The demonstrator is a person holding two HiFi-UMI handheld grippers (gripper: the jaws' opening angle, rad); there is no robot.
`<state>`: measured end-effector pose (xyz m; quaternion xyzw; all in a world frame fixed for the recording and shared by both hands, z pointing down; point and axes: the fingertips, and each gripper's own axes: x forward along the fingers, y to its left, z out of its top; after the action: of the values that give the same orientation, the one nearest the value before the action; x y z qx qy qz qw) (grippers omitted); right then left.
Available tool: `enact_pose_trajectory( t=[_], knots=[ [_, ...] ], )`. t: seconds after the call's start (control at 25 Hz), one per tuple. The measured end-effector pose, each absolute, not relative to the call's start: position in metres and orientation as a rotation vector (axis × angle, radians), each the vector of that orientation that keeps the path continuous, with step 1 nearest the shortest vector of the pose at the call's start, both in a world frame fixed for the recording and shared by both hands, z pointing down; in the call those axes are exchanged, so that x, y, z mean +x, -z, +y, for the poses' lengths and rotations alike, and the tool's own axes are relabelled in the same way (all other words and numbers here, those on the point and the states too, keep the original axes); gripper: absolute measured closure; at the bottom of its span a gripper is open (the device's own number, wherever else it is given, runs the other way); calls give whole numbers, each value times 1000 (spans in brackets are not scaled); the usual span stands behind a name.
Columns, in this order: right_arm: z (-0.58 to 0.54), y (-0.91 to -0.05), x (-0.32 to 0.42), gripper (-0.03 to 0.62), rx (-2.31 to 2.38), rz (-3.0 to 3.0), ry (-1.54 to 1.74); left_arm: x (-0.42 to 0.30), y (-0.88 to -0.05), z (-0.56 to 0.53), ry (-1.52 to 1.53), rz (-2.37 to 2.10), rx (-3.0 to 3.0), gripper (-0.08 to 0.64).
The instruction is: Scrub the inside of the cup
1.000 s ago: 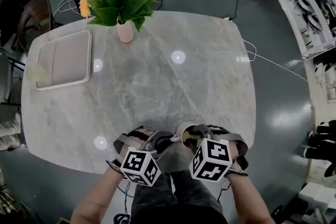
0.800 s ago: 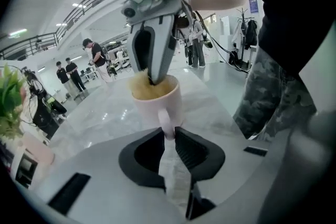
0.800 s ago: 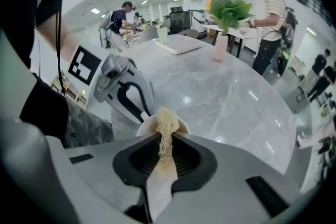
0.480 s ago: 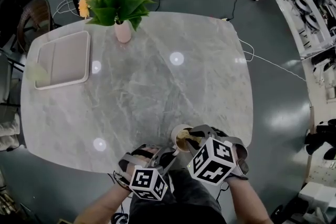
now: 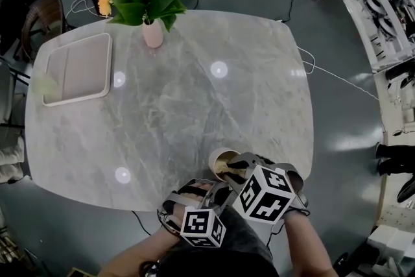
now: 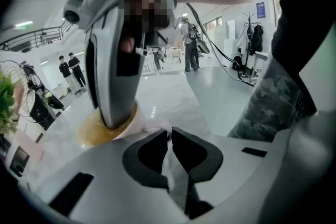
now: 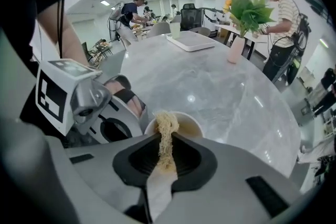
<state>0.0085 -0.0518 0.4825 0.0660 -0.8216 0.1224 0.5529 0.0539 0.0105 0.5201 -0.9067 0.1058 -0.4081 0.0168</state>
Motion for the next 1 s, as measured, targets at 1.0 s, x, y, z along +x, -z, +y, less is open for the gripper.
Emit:
enact_pose_trajectory(
  t=[1.0],
  knots=[
    [-56, -499, 17, 532, 109, -1937, -101, -8, -531, -19, 1405, 657, -3043, 515]
  ],
)
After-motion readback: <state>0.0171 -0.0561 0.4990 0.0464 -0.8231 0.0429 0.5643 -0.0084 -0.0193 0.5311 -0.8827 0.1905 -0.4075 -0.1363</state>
